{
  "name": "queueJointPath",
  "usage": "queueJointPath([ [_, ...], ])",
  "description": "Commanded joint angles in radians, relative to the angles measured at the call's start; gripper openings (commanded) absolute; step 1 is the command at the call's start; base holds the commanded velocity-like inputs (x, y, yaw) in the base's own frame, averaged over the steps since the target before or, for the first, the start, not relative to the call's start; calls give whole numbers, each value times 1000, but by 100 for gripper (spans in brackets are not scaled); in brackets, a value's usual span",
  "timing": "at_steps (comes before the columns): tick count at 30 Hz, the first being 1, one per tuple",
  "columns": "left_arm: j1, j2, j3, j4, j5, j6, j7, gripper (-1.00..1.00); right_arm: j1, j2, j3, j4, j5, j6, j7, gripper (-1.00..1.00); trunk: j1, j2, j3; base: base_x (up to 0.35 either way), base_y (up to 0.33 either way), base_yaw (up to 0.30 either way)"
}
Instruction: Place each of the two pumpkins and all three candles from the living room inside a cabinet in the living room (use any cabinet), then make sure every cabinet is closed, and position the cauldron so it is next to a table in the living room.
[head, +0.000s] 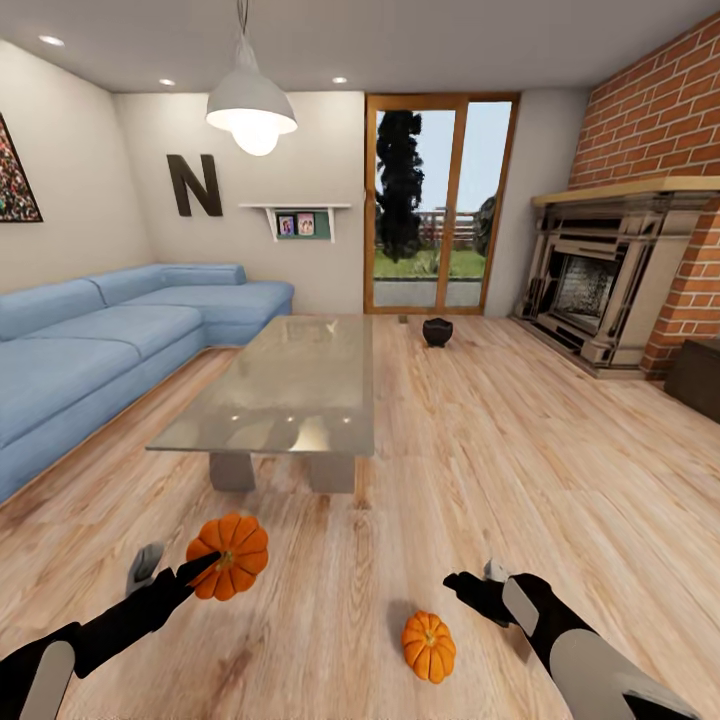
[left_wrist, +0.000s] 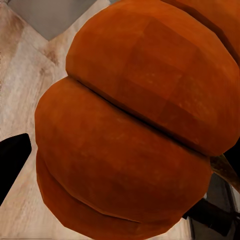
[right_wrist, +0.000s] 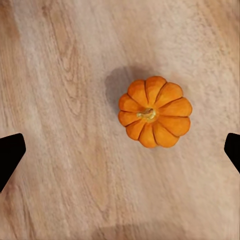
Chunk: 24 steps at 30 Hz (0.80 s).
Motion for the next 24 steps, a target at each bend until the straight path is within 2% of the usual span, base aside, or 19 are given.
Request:
queueJointPath([
  [1,-1,0,2,3,3,5,-3,-100,0,1,-5,-1,1,5,3,100,4,-8,-4,0,0,0],
  [8,-1,0,2,16,4,-17,-4,-100,0,2,-1,1,2,2,23,100,31,-57,-26,0,0,0],
  [14,-1,0,2,26,5,-26,-5,-100,1,2,1,1,13,2,111,100,54,-99,-45,0,0,0],
  [19,-1,0,2,29,5,-27,-6,-100,1,1,-1,2,6,-33,120,100,73,-134,-61,0,0,0],
  [24,-1,0,2,29,5,-27,-8,-100,1,2,-1,3,5,-53,120,100,75,-135,-80,0,0,0],
])
